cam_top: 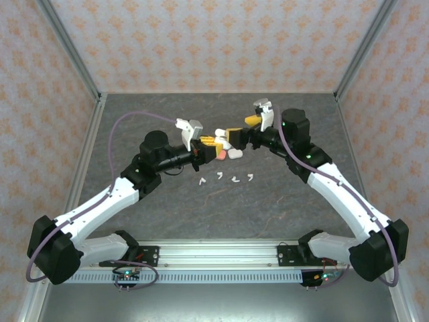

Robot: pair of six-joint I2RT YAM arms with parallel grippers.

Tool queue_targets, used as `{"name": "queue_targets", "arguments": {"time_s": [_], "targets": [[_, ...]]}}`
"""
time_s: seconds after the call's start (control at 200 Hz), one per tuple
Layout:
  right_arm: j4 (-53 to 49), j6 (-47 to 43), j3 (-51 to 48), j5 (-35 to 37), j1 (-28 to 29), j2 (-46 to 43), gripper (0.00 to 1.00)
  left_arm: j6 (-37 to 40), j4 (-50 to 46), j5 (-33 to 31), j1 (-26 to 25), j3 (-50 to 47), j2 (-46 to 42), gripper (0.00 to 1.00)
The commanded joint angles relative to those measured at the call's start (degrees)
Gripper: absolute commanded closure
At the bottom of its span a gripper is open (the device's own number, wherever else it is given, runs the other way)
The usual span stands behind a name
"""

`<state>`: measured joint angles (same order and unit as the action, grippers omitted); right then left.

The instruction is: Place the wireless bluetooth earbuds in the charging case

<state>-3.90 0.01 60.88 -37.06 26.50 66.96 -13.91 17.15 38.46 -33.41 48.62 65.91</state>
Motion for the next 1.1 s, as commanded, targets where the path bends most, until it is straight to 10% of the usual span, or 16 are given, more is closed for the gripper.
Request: {"name": "queue_targets", "arguments": {"time_s": [0.0, 0.465, 1.096], "targets": [[-0.6, 1.4, 2.4, 0.1, -0.5, -3.6, 0.02, 2.1, -0.4, -1.8, -0.5, 0.8, -0.8, 1.00], [-22.0, 6.1, 9.2, 11.4, -0.2, 0.6, 0.22, 4.7, -6.2, -5.6, -0.5, -4.7, -7.9, 1.00], [-35.1, 2.6, 10.8, 22.3, 9.8, 27.3, 0.39, 5.5, -14.3, -10.8, -0.4, -11.4, -20.7, 1.00]]}}
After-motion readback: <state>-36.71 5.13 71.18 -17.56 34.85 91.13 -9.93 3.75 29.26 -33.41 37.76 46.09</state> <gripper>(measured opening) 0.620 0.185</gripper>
